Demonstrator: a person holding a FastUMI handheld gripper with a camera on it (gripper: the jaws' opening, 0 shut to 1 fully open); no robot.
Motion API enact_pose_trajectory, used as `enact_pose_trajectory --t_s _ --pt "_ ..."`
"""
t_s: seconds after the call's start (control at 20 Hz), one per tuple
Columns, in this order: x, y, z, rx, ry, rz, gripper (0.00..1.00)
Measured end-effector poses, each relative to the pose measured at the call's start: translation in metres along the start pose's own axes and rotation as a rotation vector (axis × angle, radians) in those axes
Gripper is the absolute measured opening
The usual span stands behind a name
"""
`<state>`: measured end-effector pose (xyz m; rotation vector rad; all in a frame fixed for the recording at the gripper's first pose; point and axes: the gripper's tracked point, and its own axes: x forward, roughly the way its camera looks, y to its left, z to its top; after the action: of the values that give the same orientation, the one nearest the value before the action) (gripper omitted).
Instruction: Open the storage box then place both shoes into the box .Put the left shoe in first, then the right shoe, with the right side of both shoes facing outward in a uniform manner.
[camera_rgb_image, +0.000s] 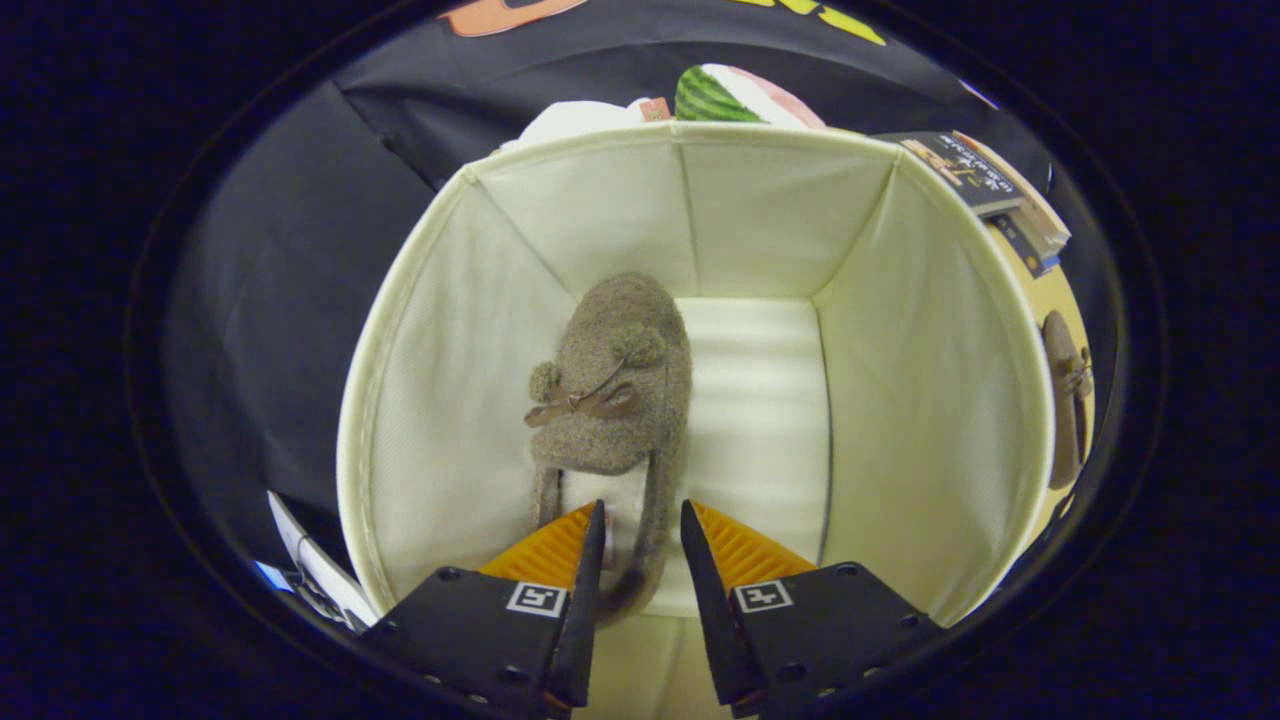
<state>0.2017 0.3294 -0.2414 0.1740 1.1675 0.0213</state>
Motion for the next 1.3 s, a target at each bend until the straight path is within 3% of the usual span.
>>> enact_pose_trajectory --t_s 0.2,0.35,0.6,0.8,1.05,1.3 --pt "-0.057 -0.011 0.012 -0.014 -0.108 0.004 0.47" --pt "-0.105 -0.028 0.022 -0.037 -0.193 -0.001 0.95" --pt "-0.186 -0.061 0.021 -0.058 -0.302 0.043 0.97" --pt "-0.228 -0.124 0.017 -0.01 -0.353 0.038 0.97" --pt "-0.221 -0.227 0.013 0.046 -0.363 -0.006 0.97" --pt "-0.187 -0.336 0.008 0.012 -0.32 -0.123 0.97"
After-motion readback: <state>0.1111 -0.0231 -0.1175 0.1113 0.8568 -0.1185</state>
